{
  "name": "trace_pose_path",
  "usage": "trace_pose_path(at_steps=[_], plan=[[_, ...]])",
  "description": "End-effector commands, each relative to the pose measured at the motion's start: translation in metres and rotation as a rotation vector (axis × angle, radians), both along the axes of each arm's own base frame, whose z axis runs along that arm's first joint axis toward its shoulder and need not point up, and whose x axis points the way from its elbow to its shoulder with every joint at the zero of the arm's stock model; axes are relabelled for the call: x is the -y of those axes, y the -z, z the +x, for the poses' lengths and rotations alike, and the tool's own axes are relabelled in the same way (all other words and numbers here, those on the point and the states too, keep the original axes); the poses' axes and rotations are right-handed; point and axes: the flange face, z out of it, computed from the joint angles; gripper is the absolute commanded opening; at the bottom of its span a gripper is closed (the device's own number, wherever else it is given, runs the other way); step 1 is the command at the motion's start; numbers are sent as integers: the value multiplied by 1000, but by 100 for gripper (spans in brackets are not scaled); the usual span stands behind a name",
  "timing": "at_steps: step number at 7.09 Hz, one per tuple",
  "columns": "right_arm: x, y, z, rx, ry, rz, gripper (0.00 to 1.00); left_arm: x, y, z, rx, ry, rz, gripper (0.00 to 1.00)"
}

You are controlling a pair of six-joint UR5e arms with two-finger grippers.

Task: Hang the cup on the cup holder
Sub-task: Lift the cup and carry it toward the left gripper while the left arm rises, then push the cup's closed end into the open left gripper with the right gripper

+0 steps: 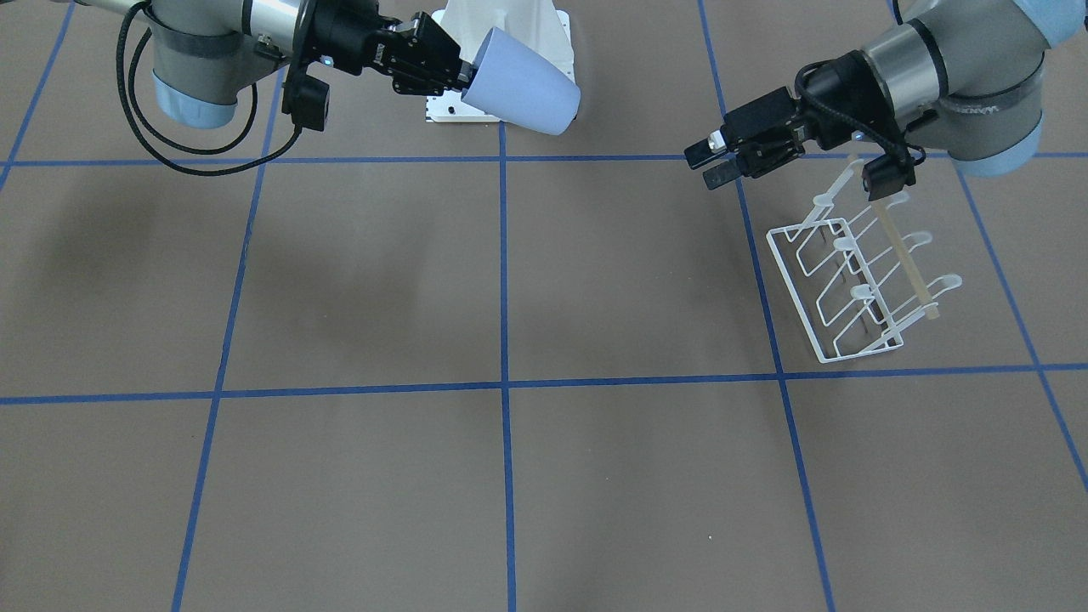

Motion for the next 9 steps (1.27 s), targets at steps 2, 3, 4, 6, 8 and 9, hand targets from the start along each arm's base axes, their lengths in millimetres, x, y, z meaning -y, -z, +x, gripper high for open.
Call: trace_pose_path(at_steps=[2,3,4,6,8,9], plan=[[-7,9,3,66,32,-13,0,-11,15,-3,-129,-47,-44,98],[-8,13,8,102,38,-10,0,-14,19,-4,-168,-78,-68,98],[-8,9,5,117,53,-22,0,-19,20,-11,-202,-90,-53,98],[-13,12,13,167,72,-19,0,-23,19,-13,-239,-127,-80,98],[-14,20,1,177,85,-19,0,-33,35,-17,-267,-141,-46,98],[-16,26,0,189,89,-19,0,-34,36,-15,-268,-145,-45,98]])
